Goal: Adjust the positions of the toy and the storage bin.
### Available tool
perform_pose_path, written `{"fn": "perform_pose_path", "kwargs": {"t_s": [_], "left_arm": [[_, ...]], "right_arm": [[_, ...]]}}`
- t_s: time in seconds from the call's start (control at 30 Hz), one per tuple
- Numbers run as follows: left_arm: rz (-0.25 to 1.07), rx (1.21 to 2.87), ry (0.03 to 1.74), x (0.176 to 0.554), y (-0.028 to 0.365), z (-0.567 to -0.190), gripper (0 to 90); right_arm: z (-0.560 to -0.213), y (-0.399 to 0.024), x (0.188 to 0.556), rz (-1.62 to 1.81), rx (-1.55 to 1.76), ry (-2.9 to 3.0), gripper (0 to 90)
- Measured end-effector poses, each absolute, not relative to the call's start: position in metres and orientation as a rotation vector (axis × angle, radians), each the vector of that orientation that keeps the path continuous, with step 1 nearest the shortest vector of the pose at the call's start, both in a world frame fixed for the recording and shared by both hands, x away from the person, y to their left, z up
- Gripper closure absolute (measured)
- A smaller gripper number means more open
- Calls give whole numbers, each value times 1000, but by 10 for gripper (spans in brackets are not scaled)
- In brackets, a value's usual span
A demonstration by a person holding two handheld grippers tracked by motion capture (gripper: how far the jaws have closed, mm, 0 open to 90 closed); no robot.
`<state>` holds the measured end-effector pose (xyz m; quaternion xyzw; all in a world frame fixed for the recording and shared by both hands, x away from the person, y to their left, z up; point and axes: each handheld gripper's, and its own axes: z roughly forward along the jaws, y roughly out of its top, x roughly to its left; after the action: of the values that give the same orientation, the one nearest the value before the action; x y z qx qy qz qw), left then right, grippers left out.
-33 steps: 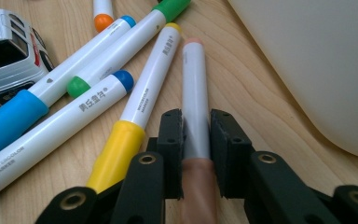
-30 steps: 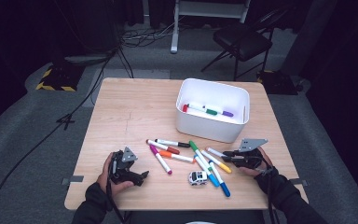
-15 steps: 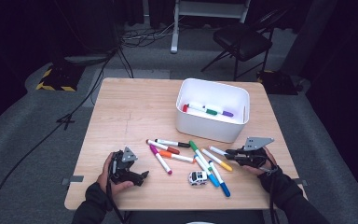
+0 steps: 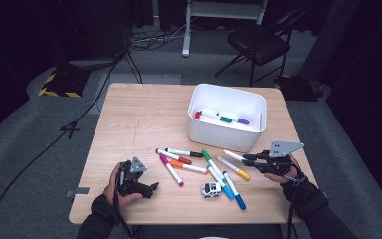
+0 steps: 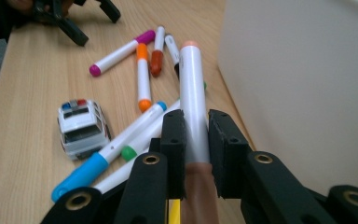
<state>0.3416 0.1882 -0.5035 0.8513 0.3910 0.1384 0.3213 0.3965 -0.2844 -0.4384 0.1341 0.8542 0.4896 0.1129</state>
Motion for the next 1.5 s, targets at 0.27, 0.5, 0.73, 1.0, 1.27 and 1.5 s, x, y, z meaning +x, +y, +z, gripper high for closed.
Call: {"fn": "perform_pose_path", "kwargs": {"t_s": [0.27,0.5,0.73,1.0,1.27,1.5], "left_arm": [[363,2236,1027,342,188,-503,4],[364,2237,1025,342,188,-503,5],[363,2235,1027,342,188,-504,5],[363,2237,1025,342,188,-503,5],[364,2237,1025,342,188,-503,5],[364,2238,1026,342,188,-503,5]], "right_arm": [[-399,-281,398,1469,316,2462,770],[-362,-286,407,1493,301,2404,770],[-340,-289,422,1476,326,2369,770],[-326,-280,445,1418,336,2362,770],[-325,-268,473,1378,389,2375,770],[-330,-258,491,1322,421,2400,770]]}}
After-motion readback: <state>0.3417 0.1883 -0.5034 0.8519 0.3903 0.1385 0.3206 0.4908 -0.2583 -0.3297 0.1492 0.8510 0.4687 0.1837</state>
